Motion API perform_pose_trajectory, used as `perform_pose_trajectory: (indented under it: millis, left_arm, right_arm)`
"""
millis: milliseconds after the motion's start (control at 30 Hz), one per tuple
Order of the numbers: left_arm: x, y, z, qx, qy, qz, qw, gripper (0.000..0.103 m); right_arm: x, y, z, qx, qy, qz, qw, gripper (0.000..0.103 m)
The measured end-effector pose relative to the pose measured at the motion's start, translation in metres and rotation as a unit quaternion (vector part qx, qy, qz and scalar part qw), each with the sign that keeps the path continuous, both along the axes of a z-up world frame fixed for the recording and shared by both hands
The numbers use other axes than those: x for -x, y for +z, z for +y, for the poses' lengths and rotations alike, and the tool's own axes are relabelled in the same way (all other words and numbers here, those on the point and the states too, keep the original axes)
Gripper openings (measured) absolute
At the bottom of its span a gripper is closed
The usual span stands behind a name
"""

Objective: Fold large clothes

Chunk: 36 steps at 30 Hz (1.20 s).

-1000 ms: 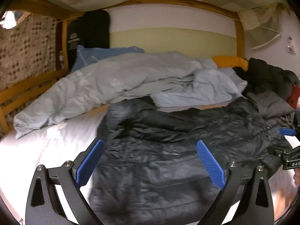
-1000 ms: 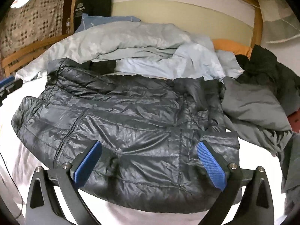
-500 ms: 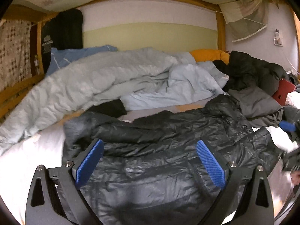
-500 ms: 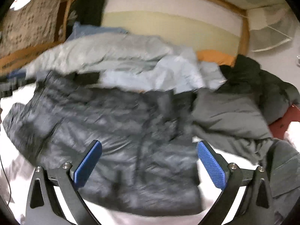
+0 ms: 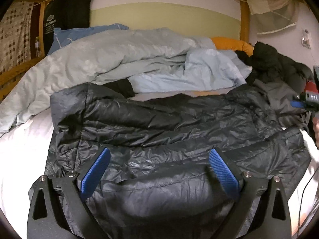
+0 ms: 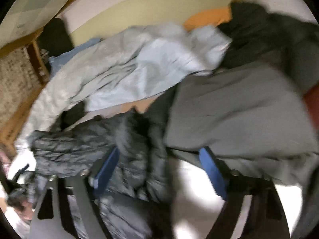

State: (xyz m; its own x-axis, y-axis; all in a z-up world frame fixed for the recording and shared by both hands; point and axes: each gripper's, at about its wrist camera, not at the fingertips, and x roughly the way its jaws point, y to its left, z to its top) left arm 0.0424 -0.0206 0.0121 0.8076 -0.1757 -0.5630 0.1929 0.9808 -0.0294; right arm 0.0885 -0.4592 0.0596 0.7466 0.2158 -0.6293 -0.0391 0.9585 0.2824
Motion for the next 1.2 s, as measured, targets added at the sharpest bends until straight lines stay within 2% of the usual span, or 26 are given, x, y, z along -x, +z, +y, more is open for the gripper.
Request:
perform_pose_trajectory:
  millis: [100, 167, 233, 333, 467, 500, 533, 567, 633, 733, 800, 900, 1000, 1067, 1133, 1200]
  left_arm:
    - [-0.013, -0.011, -0.006, -0.006, 0.001, 0.02, 0.9998, 0.099]
    - [-0.018, -0.017, -0.011, -0.011, -0.008, 0.028, 0.9995, 0.099]
    - [-0.018, -0.024, -0.015, -0.023, -0.011, 0.028, 0.9993, 0.099]
    - [-0.019, -0.038, -0.019, -0.032, -0.016, 0.037, 0.9987, 0.099]
    - [-0.018, -0.048, -0.017, -0.027, -0.01, 0.036, 0.999, 0.099]
    - [-0.017, -0.048, -0.017, -0.026, -0.004, 0.032, 0.9992, 0.099]
    - [-0.017, -0.049, -0.017, -0.026, 0.001, 0.031, 0.9992, 0.099]
    - [-0.016, -0.049, -0.018, -0.028, -0.001, 0.031, 0.9991, 0.099]
    - [-0.016, -0.05, -0.017, -0.026, -0.003, 0.033, 0.9991, 0.099]
    - [-0.016, -0.05, -0.017, -0.027, -0.002, 0.032, 0.9991, 0.099]
    - [-0.015, -0.049, -0.017, -0.029, 0.0, 0.028, 0.9992, 0.099]
    - [-0.014, -0.049, -0.019, -0.034, 0.003, 0.021, 0.9992, 0.099]
    - [-0.014, -0.05, -0.021, -0.038, 0.006, 0.022, 0.999, 0.099]
    - [-0.015, -0.05, -0.021, -0.039, 0.007, 0.022, 0.999, 0.099]
    - [-0.014, -0.05, -0.022, -0.039, 0.007, 0.02, 0.999, 0.099]
    - [-0.014, -0.05, -0.022, -0.04, 0.008, 0.018, 0.999, 0.099]
  right_arm:
    - [-0.028, -0.004, 0.012, -0.016, 0.03, 0.004, 0.999, 0.065]
    - [-0.042, -0.005, 0.02, 0.0, 0.035, 0.004, 0.999, 0.059]
    - [-0.062, -0.01, 0.027, 0.023, 0.037, 0.015, 0.999, 0.046]
    - [-0.086, -0.021, 0.024, 0.055, -0.018, 0.043, 0.997, 0.043]
    - [-0.11, -0.04, 0.014, 0.024, -0.023, 0.086, 0.996, 0.041]
    - [-0.112, -0.043, 0.014, 0.033, -0.026, 0.088, 0.995, 0.034]
    - [-0.11, -0.047, 0.014, 0.043, -0.032, 0.085, 0.995, 0.01]
    - [-0.108, -0.049, 0.011, 0.04, -0.039, 0.082, 0.995, 0.004]
    - [-0.095, -0.044, 0.003, 0.002, -0.053, 0.047, 0.998, 0.003]
    - [-0.067, -0.016, 0.003, 0.016, -0.042, -0.015, 0.999, 0.003]
    - [-0.04, 0.01, 0.01, 0.024, -0.012, -0.053, 0.998, 0.003]
    - [0.004, 0.038, 0.022, 0.024, 0.018, -0.085, 0.996, 0.003]
    - [0.05, 0.057, 0.045, 0.018, 0.086, -0.108, 0.99, 0.003]
    - [0.078, 0.052, 0.067, 0.043, 0.136, -0.098, 0.985, 0.003]
    - [0.092, 0.023, 0.091, 0.061, 0.185, -0.051, 0.98, 0.003]
    - [0.092, -0.01, 0.112, 0.095, 0.201, 0.009, 0.975, 0.003]
